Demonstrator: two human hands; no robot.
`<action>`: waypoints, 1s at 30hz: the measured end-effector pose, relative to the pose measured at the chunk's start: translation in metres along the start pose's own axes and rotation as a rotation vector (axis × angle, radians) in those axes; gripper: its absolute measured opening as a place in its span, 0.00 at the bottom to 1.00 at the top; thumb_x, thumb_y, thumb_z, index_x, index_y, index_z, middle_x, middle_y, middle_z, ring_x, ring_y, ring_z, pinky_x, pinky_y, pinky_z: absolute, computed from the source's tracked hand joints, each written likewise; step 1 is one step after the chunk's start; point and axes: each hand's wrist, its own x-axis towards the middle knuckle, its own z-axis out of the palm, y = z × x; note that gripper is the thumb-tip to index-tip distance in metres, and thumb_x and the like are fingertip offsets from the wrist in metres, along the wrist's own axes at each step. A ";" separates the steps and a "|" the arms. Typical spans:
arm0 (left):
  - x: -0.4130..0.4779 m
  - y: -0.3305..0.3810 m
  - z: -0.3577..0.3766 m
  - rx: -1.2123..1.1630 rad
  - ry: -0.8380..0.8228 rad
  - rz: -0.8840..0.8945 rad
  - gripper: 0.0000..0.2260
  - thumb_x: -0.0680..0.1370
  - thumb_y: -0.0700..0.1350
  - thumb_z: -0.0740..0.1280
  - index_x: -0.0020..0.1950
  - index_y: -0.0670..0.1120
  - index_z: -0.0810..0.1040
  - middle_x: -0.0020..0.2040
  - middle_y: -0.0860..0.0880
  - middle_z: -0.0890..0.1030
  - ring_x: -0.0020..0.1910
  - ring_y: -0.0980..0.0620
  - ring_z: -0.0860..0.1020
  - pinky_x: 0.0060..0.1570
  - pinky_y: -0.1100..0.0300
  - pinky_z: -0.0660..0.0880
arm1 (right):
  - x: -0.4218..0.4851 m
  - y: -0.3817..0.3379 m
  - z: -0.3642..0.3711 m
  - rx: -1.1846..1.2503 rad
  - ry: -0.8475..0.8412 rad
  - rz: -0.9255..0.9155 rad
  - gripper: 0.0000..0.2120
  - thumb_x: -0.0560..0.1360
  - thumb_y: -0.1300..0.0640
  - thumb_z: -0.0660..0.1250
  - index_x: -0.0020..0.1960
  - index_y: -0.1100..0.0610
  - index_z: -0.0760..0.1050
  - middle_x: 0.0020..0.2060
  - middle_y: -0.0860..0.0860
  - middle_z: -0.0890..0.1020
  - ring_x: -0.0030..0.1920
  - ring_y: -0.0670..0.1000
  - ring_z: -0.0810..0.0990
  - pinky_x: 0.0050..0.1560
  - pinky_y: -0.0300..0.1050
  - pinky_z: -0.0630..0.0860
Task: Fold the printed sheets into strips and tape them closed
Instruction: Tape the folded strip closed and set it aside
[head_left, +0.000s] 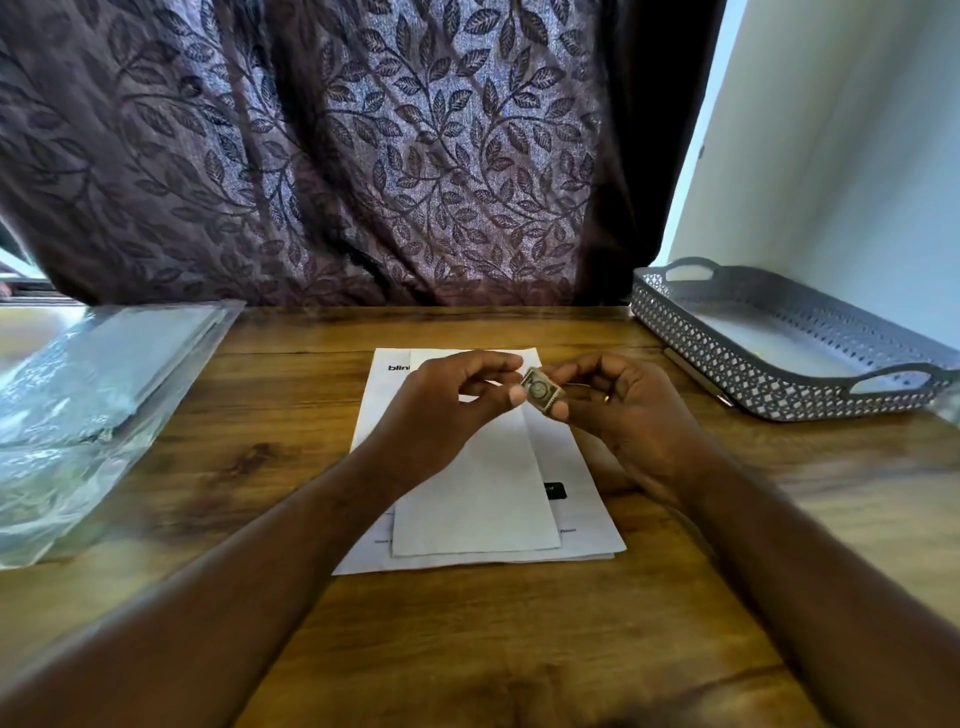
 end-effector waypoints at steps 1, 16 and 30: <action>0.000 0.000 0.000 0.001 0.002 0.008 0.16 0.75 0.53 0.71 0.62 0.52 0.81 0.50 0.64 0.81 0.50 0.67 0.80 0.49 0.73 0.76 | 0.000 0.000 0.002 -0.005 -0.006 -0.007 0.21 0.63 0.63 0.80 0.55 0.60 0.81 0.53 0.55 0.87 0.56 0.56 0.85 0.57 0.49 0.82; -0.009 0.003 0.001 0.257 0.079 0.056 0.19 0.69 0.51 0.80 0.55 0.50 0.79 0.49 0.57 0.81 0.47 0.58 0.79 0.45 0.60 0.80 | 0.001 -0.002 0.019 -0.383 0.062 -0.113 0.22 0.68 0.63 0.80 0.61 0.57 0.81 0.52 0.48 0.87 0.53 0.45 0.85 0.57 0.42 0.82; -0.011 0.018 -0.002 0.426 0.116 0.275 0.09 0.76 0.44 0.75 0.53 0.44 0.80 0.52 0.48 0.83 0.46 0.53 0.81 0.40 0.56 0.82 | 0.001 -0.005 0.022 -0.367 0.079 -0.075 0.24 0.68 0.62 0.80 0.62 0.56 0.81 0.52 0.47 0.87 0.53 0.44 0.85 0.56 0.41 0.81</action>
